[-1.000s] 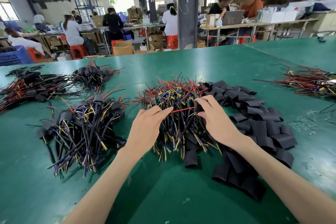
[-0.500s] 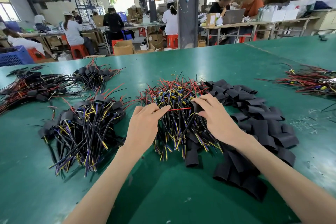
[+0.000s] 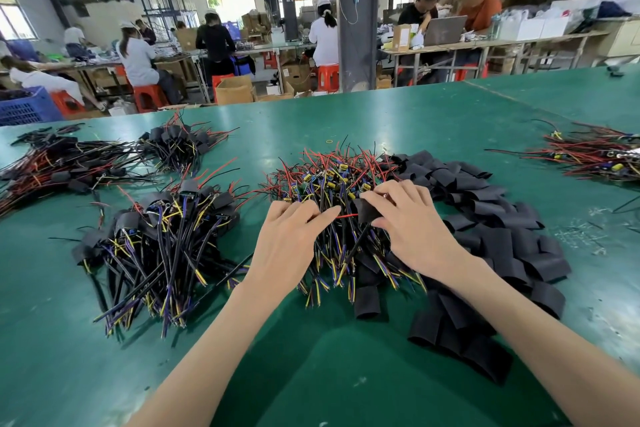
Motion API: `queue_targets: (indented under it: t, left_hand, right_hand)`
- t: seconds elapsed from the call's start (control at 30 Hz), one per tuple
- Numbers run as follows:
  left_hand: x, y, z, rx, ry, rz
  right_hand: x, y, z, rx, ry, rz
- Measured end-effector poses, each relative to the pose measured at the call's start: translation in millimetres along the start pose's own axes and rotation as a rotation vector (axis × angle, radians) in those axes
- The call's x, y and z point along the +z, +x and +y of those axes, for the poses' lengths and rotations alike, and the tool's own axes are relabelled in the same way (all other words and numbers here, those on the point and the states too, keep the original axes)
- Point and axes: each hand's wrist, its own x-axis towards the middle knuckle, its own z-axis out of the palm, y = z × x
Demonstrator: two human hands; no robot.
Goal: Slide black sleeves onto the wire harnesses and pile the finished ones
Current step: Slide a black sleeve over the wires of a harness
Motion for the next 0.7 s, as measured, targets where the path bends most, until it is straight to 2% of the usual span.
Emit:
queue_targets:
  t: [0.17, 0.33, 0.7]
  left_hand:
    - [2, 3, 12, -0.01, -0.099, -0.02]
    - [2, 4, 16, -0.087, -0.25, -0.094]
    - [6, -6, -16, -0.27, -0.409, -0.375]
  right_hand:
    - [1, 0, -11, -0.104, -0.075, 0.009]
    - [-2, 1, -12, -0.08, -0.019, -0.018]
    - [-1, 4, 9, 0.219, 0.223, -0.008]
